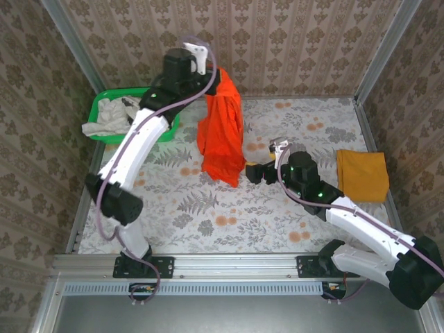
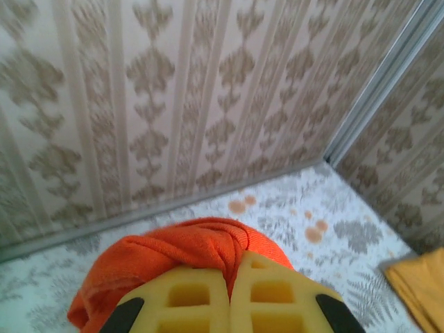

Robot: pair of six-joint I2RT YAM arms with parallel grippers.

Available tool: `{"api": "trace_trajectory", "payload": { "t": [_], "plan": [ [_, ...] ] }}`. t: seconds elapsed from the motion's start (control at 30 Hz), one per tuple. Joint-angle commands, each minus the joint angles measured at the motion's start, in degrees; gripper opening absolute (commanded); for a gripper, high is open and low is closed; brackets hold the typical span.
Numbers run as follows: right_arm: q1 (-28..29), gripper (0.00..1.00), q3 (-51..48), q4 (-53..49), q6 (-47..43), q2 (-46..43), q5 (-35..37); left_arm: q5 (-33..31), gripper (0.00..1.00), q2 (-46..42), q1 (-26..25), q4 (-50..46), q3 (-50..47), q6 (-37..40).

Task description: Fold and stack the t-shirts

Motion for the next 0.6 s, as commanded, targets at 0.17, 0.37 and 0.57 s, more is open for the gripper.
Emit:
{"api": "trace_trajectory", "payload": {
  "t": [0.17, 0.37, 0.57],
  "plan": [
    [0.16, 1.0, -0.63, -4.06, 1.47, -2.21, 6.25, 9.84, 0.6, 20.09, -1.77, -9.23, 20.93, -4.12],
    [-2.5, 1.0, 2.28, -9.1, 6.97, -0.05, 12.0, 3.51, 1.0, 17.33, -2.85, -11.88, 16.4, -3.37],
    [-12.68, 1.0, 4.27, -10.65, 14.63, 6.29, 6.63, -12.7, 1.0, -7.11, -4.28, 9.17, -23.25, -10.84]
  ]
}}
